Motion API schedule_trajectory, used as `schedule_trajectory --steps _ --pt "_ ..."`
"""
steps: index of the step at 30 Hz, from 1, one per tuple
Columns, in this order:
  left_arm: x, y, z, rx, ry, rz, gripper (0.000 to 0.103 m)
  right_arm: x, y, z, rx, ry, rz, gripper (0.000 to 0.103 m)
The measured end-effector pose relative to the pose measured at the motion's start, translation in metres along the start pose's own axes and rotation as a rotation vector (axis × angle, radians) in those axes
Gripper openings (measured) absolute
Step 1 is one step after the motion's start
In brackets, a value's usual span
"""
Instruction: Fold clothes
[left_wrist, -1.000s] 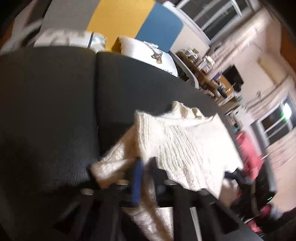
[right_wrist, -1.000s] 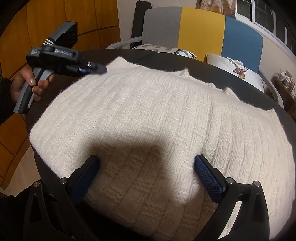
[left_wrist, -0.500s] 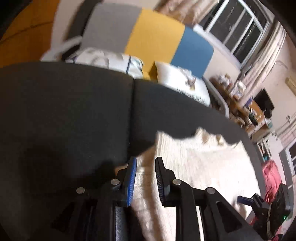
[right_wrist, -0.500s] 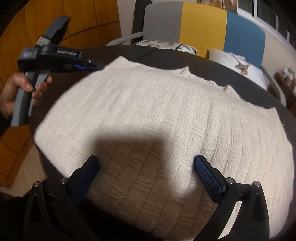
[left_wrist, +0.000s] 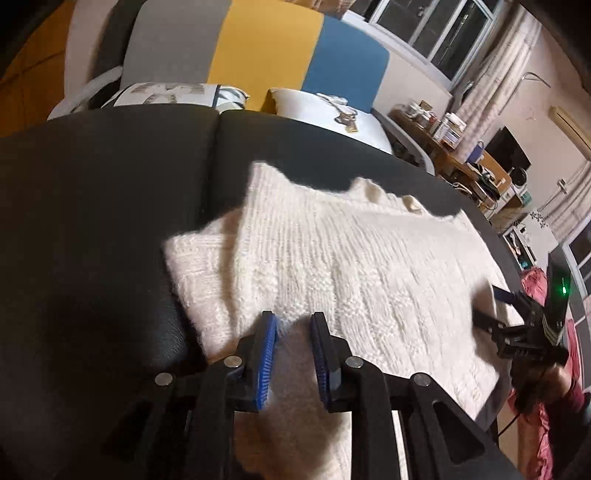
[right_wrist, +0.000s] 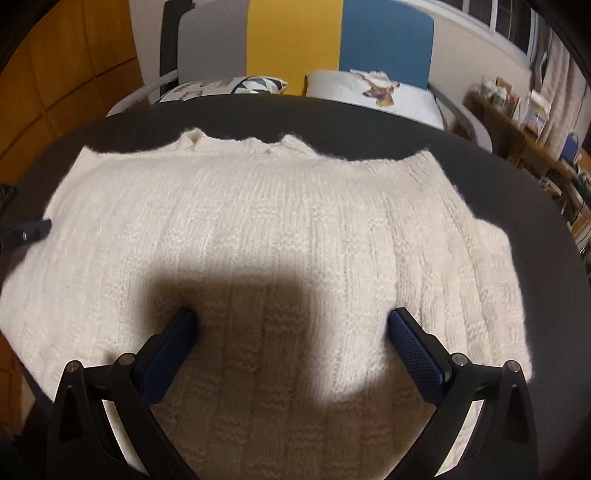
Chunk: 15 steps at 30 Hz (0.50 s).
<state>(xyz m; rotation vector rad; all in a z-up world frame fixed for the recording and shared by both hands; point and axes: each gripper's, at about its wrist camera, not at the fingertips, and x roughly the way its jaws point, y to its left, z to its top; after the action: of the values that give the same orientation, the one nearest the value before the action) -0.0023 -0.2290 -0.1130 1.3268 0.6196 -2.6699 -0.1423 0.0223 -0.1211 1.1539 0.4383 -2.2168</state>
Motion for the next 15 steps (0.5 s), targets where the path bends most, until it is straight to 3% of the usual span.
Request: schedule_trajectory --steps 3,6,9,11,15 --pt "-0.004 -0.006 0.008 0.003 0.013 0.003 0.022 -0.002 0.001 -0.002 0.004 -0.023 -0.004 0.103" --pt "-0.015 -0.027 0.012 0.1 -0.004 0.006 0.025 -0.021 -0.003 -0.005 0.017 -0.064 0.063 0.103" --pt "-0.025 -0.06 0.02 0.256 -0.029 -0.117 0.025 -0.054 -0.022 -0.019 0.078 -0.133 0.246 0.103" --pt "-0.026 -0.084 0.034 0.363 -0.051 -0.162 0.025 -0.067 -0.031 -0.029 0.116 -0.129 0.34 0.103" --pt "-0.009 -0.126 0.074 0.511 -0.038 -0.283 0.027 -0.074 -0.043 -0.05 0.141 -0.105 0.335 0.103"
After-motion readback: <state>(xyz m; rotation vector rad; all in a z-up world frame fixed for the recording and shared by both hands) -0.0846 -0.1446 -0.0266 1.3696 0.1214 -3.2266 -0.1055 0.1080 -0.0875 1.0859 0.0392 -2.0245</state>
